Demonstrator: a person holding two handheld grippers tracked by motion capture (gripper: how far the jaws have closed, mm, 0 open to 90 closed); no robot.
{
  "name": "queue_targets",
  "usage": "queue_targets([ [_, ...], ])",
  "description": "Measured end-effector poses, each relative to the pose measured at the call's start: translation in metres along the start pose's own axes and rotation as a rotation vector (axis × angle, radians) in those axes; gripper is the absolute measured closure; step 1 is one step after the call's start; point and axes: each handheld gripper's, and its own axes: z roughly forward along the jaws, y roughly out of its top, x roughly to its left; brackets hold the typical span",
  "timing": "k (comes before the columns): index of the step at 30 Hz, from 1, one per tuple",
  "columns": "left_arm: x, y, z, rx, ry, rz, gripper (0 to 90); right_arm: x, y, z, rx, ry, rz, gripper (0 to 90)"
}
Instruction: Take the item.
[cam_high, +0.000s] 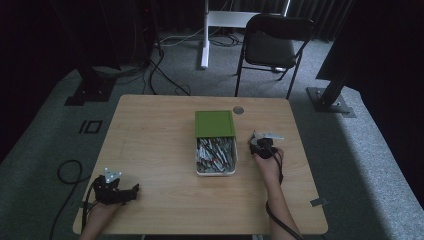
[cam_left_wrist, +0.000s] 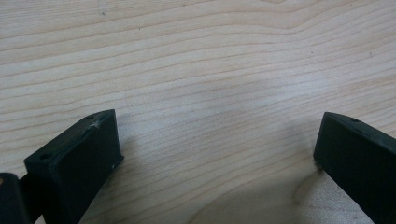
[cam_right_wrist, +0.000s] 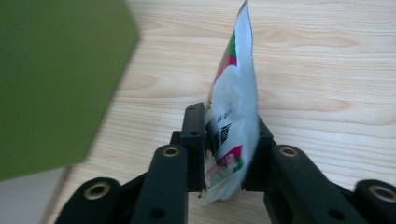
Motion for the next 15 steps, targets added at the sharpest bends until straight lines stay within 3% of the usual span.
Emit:
queue_targets([
  [7, 0.000, 0.000, 0.000, 0.000, 0.000, 0.000, 1.3, -0.015, -0.002, 0.001, -0.004, -0.023, 0.026, 59.1],
  [10, 0.000, 0.000, 0.000, 0.000, 0.000, 0.000, 1.3, -0.021, -0.002, 0.000, 0.005, -0.046, 0.011, 47.3],
  [13, 0.000, 0.000, 0.000, 0.000, 0.000, 0.000, 1.3, -0.024, -0.003, 0.000, 0.020, -0.055, 0.006, 45.0],
  [15, 0.000, 0.000, 0.000, 0.000, 0.000, 0.000, 1.3, -0.029, -0.005, 0.002, 0.047, -0.062, -0.008, 34.9],
])
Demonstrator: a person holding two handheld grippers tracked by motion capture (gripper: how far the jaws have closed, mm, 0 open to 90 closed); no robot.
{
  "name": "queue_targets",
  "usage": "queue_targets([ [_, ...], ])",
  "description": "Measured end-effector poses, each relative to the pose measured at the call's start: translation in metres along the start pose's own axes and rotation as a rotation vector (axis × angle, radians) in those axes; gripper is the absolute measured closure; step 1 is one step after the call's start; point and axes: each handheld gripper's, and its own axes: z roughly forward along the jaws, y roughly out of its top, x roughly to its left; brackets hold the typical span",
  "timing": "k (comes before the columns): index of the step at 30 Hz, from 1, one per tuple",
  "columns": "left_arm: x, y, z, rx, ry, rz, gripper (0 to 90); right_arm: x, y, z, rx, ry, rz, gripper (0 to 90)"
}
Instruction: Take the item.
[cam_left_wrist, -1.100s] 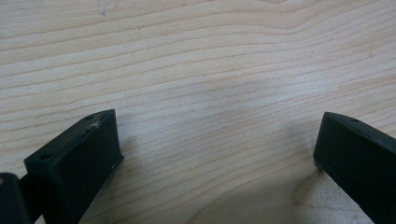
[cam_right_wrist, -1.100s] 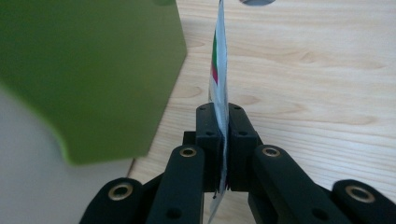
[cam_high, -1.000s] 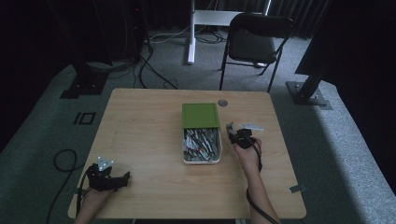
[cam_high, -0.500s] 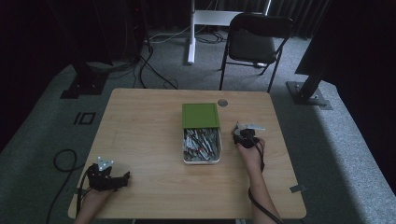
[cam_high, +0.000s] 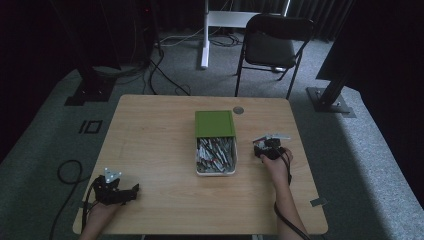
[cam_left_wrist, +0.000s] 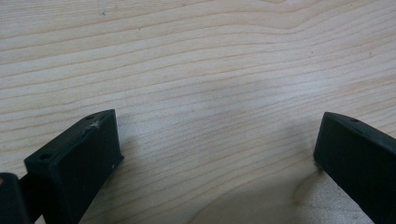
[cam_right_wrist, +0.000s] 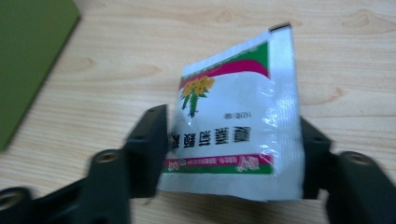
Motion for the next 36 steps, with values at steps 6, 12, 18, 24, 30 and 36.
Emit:
queue_targets([
  [6, 0.000, 0.000, 0.000, 0.000, 0.000, 0.000, 1.3, -0.011, -0.006, 0.000, -0.027, -0.024, 0.032, 21.4],
  [12, 0.000, 0.000, 0.000, 0.000, 0.000, 0.000, 1.3, -0.020, -0.013, -0.006, -0.028, -0.040, 0.041, 18.1],
  [18, 0.000, 0.000, 0.000, 0.000, 0.000, 0.000, 1.3, -0.024, -0.021, -0.020, -0.051, -0.046, 0.049, 16.9],
  [24, 0.000, 0.000, 0.000, 0.000, 0.000, 0.000, 1.3, -0.025, -0.032, -0.033, -0.069, -0.052, 0.062, 16.9],
  [30, 0.000, 0.000, 0.000, -0.001, 0.000, 0.000, 1.3, -0.029, -0.046, -0.042, -0.055, -0.061, 0.074, 16.9],
  [36, 0.000, 0.000, 0.000, -0.001, 0.000, 0.000, 1.3, -0.031, -0.056, -0.054, -0.053, -0.062, 0.064, 16.9],
])
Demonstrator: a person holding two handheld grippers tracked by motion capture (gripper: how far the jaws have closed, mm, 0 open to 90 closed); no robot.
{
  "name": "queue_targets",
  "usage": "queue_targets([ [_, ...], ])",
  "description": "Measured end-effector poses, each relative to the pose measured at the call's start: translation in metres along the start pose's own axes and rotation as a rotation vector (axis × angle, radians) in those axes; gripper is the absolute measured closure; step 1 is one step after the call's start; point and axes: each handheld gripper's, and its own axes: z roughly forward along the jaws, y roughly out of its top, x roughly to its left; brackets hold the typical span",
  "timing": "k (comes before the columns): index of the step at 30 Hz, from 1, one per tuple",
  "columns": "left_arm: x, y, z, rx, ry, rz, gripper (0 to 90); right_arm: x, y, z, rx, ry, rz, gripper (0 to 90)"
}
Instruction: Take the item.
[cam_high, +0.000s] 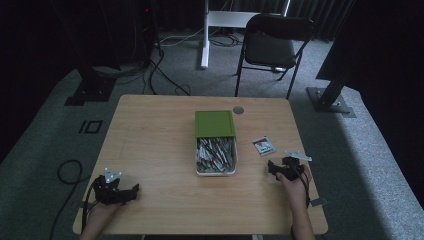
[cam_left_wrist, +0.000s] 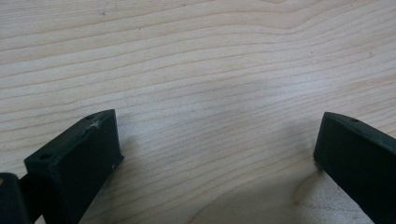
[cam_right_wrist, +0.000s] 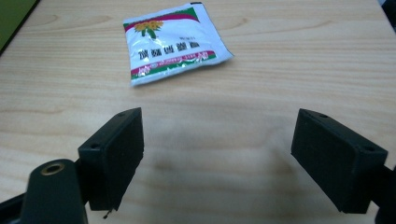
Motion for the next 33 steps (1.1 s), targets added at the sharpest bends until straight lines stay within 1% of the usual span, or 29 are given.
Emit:
queue_targets([
  [1, 0.000, 0.000, 0.000, 0.001, 0.000, 0.001, 1.3, 0.000, 0.000, 0.000, 0.000, 0.000, 0.000, 16.9],
  [7, 0.000, 0.000, 0.000, 0.002, 0.000, 0.002, 1.3, -0.001, -0.009, -0.014, -0.010, -0.005, 0.013, 16.9],
  [10, 0.000, 0.000, 0.000, 0.002, 0.000, 0.002, 1.3, -0.001, -0.012, -0.021, -0.016, -0.005, 0.006, 16.9],
  [12, 0.000, 0.000, 0.000, 0.002, 0.000, 0.002, 1.3, -0.002, -0.015, -0.025, -0.023, -0.006, 0.022, 16.9],
  [14, 0.000, 0.000, 0.000, 0.002, 0.000, 0.002, 1.3, -0.003, -0.017, -0.028, -0.024, -0.010, 0.026, 16.9],
  [17, 0.000, 0.000, 0.000, 0.002, 0.000, 0.002, 1.3, -0.002, -0.021, -0.032, -0.014, -0.011, 0.020, 16.9],
  [19, 0.000, 0.000, 0.000, 0.002, 0.000, 0.002, 1.3, -0.002, -0.025, -0.036, -0.007, -0.017, 0.003, 16.9],
  [23, 0.000, 0.000, 0.000, 0.002, 0.000, 0.002, 1.3, -0.004, -0.031, -0.042, -0.002, -0.027, 0.010, 16.9],
  [24, 0.000, 0.000, 0.000, 0.002, 0.000, 0.002, 1.3, -0.004, -0.032, -0.042, -0.002, -0.030, 0.018, 16.9],
  [28, 0.000, 0.000, 0.000, 0.002, 0.000, 0.002, 1.3, -0.005, -0.038, -0.046, 0.006, -0.036, 0.019, 16.9],
  [31, 0.000, 0.000, 0.000, 0.002, 0.000, 0.002, 1.4, -0.006, -0.042, -0.050, 0.001, -0.044, 0.025, 16.9],
  [33, 0.000, 0.000, 0.000, 0.002, 0.000, 0.002, 1.3, -0.007, -0.045, -0.052, 0.005, -0.041, 0.028, 16.9],
])
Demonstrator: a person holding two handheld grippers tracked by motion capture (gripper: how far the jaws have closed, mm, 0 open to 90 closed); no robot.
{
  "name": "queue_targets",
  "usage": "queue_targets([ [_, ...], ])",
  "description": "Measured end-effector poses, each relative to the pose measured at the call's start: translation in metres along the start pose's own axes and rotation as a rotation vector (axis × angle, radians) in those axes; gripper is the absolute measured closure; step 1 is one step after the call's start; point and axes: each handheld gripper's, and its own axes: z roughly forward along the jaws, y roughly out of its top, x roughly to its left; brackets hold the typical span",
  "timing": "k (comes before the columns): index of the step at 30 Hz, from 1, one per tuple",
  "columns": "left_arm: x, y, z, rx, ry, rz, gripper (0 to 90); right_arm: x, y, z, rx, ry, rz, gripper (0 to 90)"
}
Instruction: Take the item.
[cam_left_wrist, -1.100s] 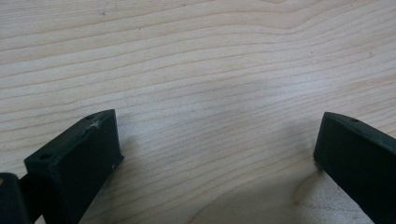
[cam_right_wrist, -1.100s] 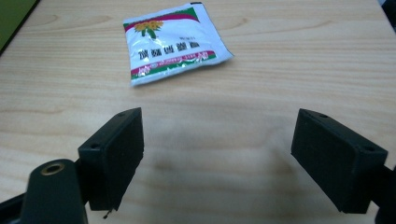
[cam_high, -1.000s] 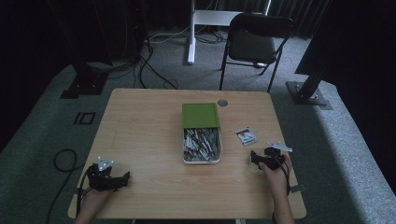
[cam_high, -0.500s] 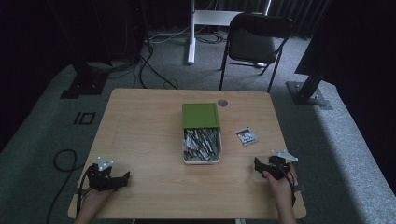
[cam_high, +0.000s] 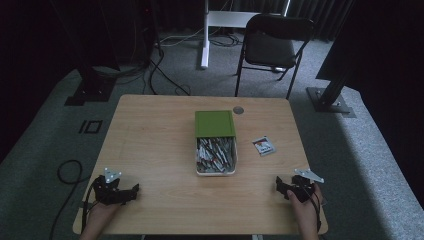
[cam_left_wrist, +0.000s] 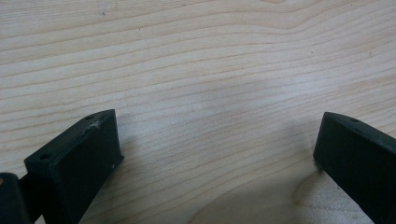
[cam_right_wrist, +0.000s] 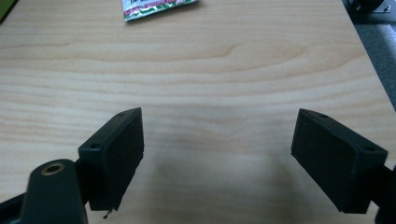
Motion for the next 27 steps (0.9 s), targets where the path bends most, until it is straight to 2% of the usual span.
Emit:
queue_targets([
  [5, 0.000, 0.000, 0.000, 0.000, 0.000, 0.000, 1.3, 0.001, -0.007, -0.006, 0.015, 0.002, -0.027, 16.9],
  [9, 0.000, 0.000, 0.000, 0.000, 0.000, 0.000, 1.4, 0.000, -0.013, -0.008, 0.022, -0.002, -0.025, 16.9],
  [12, 0.000, 0.000, 0.000, 0.000, 0.000, 0.000, 1.3, -0.001, -0.017, -0.008, 0.026, -0.010, -0.003, 16.9],
  [15, 0.000, 0.000, 0.000, 0.000, 0.000, 0.000, 1.4, 0.000, -0.020, -0.009, 0.015, -0.038, -0.022, 16.9],
  [23, -0.001, 0.000, 0.000, -0.003, 0.005, -0.006, 1.3, 0.002, -0.022, -0.010, 0.015, -0.023, -0.035, 16.6],
  [27, -0.001, 0.000, 0.000, -0.003, 0.005, -0.006, 1.3, 0.003, -0.021, -0.009, 0.022, -0.015, -0.044, 12.9],
])
